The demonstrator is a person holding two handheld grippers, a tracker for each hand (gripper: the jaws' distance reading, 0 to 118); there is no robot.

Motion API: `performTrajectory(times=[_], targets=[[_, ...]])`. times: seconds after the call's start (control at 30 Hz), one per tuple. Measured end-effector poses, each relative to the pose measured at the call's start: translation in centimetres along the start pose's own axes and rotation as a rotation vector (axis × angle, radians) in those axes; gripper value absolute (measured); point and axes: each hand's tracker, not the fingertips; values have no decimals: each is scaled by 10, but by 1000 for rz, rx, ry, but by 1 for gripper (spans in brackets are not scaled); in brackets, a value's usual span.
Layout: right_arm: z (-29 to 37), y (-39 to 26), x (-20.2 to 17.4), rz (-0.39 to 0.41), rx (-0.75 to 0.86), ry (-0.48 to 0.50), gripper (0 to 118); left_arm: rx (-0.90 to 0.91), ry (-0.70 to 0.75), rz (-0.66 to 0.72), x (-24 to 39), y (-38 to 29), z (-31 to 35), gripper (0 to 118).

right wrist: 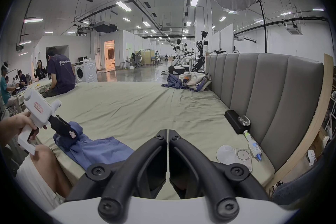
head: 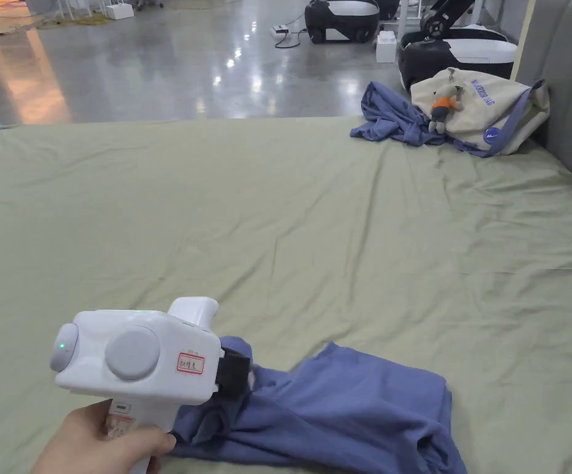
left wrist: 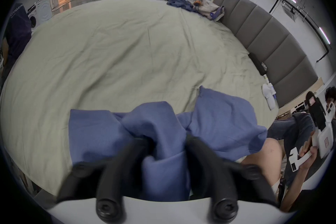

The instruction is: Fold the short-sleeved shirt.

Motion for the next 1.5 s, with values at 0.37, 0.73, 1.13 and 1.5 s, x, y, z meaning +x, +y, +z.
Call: performTrajectory(times=[0.37, 0.73, 1.13, 1.5], targets=[[-2, -1, -10, 23, -17, 23, 4, 157, 56, 52, -3, -5, 22, 63], [-4, -2, -13, 26, -45, 32, 4, -77, 118, -28, 43, -5, -47, 10], [-7, 0, -16, 35, -53, 41, 4, 105, -63, 117, 12, -7, -9, 10], [3, 6, -19, 40, 37, 26, 4, 674, 249, 35, -86, -103, 153, 10]])
